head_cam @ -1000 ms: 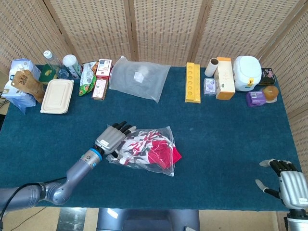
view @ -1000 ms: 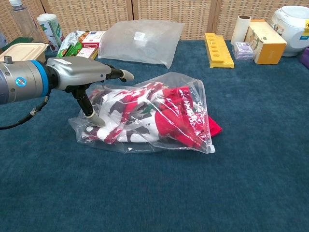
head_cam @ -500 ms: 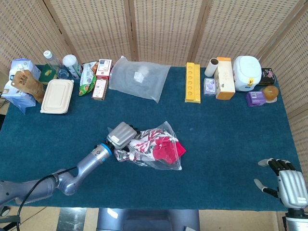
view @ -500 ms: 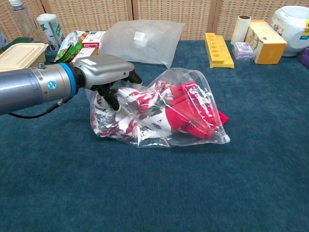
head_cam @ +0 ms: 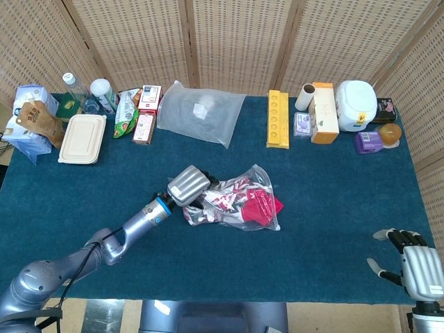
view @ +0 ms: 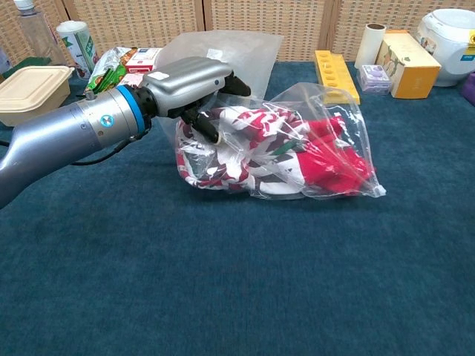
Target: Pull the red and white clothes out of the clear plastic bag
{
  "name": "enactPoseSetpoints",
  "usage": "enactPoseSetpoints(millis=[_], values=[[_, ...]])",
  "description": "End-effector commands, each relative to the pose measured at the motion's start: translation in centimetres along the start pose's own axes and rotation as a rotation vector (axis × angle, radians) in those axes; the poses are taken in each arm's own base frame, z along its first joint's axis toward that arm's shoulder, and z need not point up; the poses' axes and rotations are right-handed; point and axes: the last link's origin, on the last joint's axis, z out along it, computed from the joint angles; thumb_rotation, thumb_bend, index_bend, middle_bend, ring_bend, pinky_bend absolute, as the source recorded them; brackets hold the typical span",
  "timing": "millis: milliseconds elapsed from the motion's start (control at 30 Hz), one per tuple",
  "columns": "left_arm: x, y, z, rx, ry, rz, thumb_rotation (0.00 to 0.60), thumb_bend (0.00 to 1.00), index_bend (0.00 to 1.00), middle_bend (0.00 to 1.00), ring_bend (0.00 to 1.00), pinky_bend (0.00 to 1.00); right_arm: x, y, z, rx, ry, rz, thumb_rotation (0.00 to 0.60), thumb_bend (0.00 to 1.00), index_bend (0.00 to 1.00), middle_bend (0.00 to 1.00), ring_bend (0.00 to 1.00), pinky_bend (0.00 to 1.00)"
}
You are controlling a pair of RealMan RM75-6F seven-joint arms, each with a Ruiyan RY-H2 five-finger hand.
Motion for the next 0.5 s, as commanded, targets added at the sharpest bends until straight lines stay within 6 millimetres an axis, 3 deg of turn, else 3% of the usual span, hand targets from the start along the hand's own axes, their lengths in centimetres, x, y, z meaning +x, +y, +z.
enactPoseSetpoints(millis=[33,500], values=[[-0.2,1.1,-0.2,-0.100,0.039,-0.020,0.600,0.49,0.86,0.65,0.64,0.74,0.0,-0.1,0.1,0.003,-0.002,-0.001,0.600,0.21,0.40,0.44,0.40,0.31],[1.6,0.1,-3.8,-0.172,0.235,-0.083,0.600,0.48,0.87,0.66,0.65,0.74,-0.5,-1.3,1.7,0.043,-0.025,-0.002,0.600,0.21,0.40,0.44,0.40,0.33]])
